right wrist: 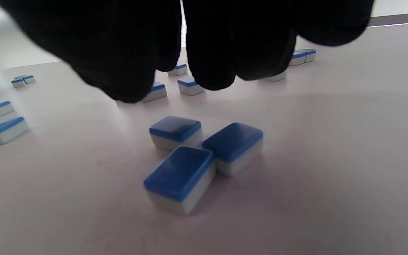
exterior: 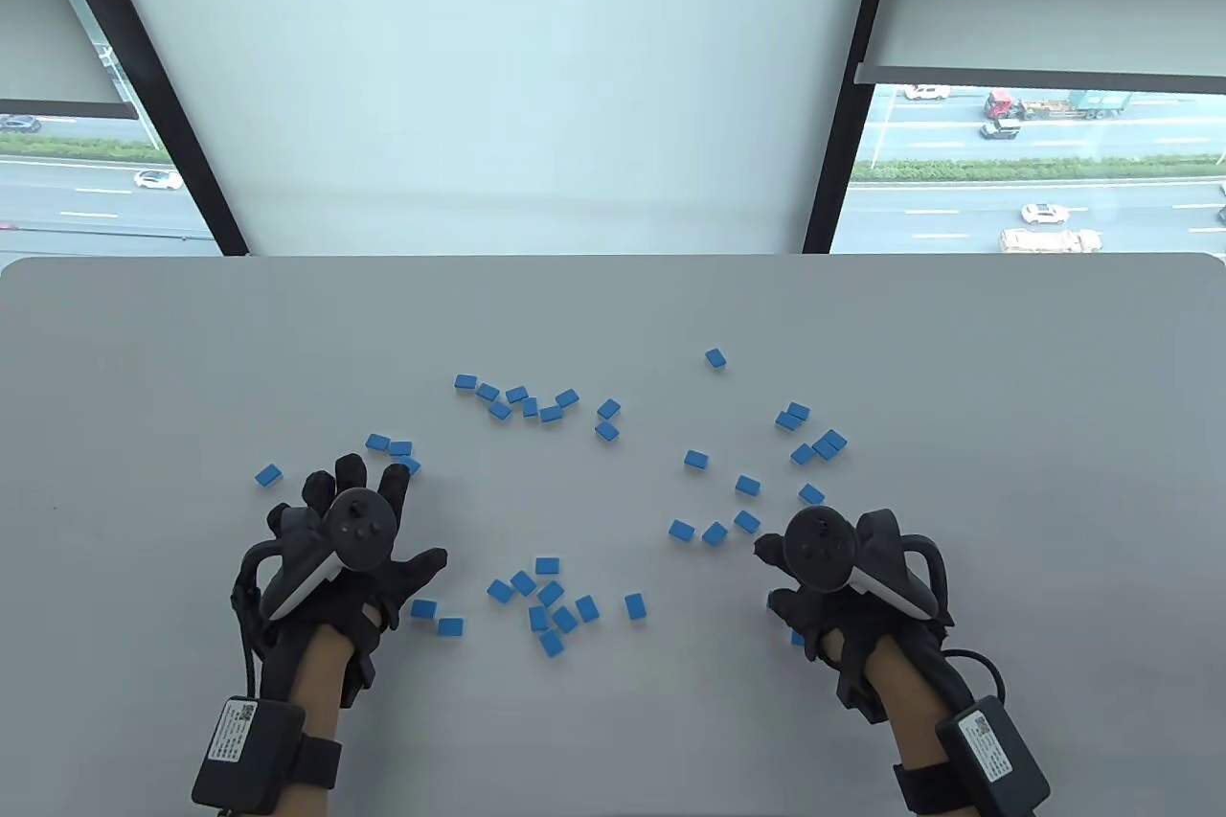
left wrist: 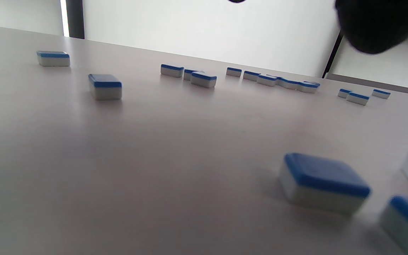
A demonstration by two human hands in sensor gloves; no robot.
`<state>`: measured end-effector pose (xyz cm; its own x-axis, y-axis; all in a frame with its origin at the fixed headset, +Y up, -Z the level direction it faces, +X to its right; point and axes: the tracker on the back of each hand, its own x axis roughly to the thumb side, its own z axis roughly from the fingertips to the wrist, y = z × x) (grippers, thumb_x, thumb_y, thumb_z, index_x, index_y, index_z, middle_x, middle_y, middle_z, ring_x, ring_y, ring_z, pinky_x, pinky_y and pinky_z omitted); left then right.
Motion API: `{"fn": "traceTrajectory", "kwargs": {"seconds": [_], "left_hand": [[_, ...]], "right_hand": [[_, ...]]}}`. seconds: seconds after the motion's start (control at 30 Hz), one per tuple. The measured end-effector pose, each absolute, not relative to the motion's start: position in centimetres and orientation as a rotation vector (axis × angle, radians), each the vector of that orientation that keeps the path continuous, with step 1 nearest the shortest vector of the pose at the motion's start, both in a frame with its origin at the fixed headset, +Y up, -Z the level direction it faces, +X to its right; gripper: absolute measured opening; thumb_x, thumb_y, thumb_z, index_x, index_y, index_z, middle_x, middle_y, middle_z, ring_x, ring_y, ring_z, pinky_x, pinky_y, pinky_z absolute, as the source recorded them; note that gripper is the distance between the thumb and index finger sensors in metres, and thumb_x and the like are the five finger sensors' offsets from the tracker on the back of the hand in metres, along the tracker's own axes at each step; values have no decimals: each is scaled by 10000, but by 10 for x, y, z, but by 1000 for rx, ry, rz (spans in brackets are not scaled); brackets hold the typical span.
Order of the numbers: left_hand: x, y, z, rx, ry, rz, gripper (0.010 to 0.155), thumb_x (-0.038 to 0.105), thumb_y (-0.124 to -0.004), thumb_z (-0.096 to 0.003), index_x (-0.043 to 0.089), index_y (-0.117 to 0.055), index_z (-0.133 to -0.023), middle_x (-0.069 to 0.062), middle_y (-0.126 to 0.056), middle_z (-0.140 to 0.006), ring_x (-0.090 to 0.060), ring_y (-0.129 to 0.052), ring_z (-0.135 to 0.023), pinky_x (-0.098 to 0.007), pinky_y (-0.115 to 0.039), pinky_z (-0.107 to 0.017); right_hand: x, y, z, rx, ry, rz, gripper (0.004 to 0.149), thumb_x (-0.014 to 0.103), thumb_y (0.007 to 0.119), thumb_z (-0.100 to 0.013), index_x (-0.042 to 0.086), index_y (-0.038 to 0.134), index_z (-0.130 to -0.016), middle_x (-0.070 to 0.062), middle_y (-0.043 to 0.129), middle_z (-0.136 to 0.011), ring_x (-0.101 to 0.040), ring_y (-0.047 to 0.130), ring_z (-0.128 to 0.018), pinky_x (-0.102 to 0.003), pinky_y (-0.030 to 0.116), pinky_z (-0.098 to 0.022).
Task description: Build mahjong tile wall
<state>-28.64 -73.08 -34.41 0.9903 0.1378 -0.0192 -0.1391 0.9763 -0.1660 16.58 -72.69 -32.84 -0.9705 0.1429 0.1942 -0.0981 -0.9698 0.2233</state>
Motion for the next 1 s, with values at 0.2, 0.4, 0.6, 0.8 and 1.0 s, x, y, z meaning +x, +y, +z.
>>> {"fn": "traceTrajectory", "kwargs": {"seconds": [0.2, 0.4, 0.6, 0.8, 1.0], "left_hand": [[-286, -731, -344, -168, 5, 140, 953, 755, -687, -361, 374, -250, -1118, -78, -111, -1178, -487, -160, -1060, -783, -244, -660], [-286, -731, -344, -169, 3, 139, 952, 755, -686, -361, 374, -252, -1117, -76, -111, -1178, -486, -157, -1060, -782, -239, -659], [-285, -732, -345, -172, 1, 140, 953, 754, -686, -361, 372, -251, -1118, -77, -110, -1178, -486, -154, -1059, -781, -236, -659], [-284, -733, -345, -173, 0, 136, 951, 755, -684, -360, 373, -254, -1118, -76, -110, -1178, -486, -153, -1059, -781, -234, -658], [-284, -733, -346, -174, 1, 137, 946, 754, -682, -362, 376, -257, -1118, -73, -113, -1179, -484, -156, -1061, -779, -233, -661]], "right_hand": [[159, -737, -329, 334, 429, 3061, 616, 408, 952, -346, 346, 707, -908, 10, 831, -850, -290, 846, -559, -439, 750, -422], [147, -746, -327, 388, 559, 3097, 670, 384, 967, -343, 364, 637, -927, 13, 810, -836, -273, 842, -512, -430, 751, -394], [140, -748, -328, 389, 501, 3143, 625, 346, 950, -350, 294, 668, -906, 11, 847, -777, -256, 871, -459, -424, 775, -364], [140, -747, -331, 398, 427, 3121, 609, 347, 929, -353, 201, 687, -892, -25, 866, -728, -250, 881, -420, -431, 785, -343], [167, -727, -337, 258, 191, 3064, 602, 337, 912, -357, 166, 690, -889, -40, 875, -709, -244, 888, -395, -437, 794, -331]]}}
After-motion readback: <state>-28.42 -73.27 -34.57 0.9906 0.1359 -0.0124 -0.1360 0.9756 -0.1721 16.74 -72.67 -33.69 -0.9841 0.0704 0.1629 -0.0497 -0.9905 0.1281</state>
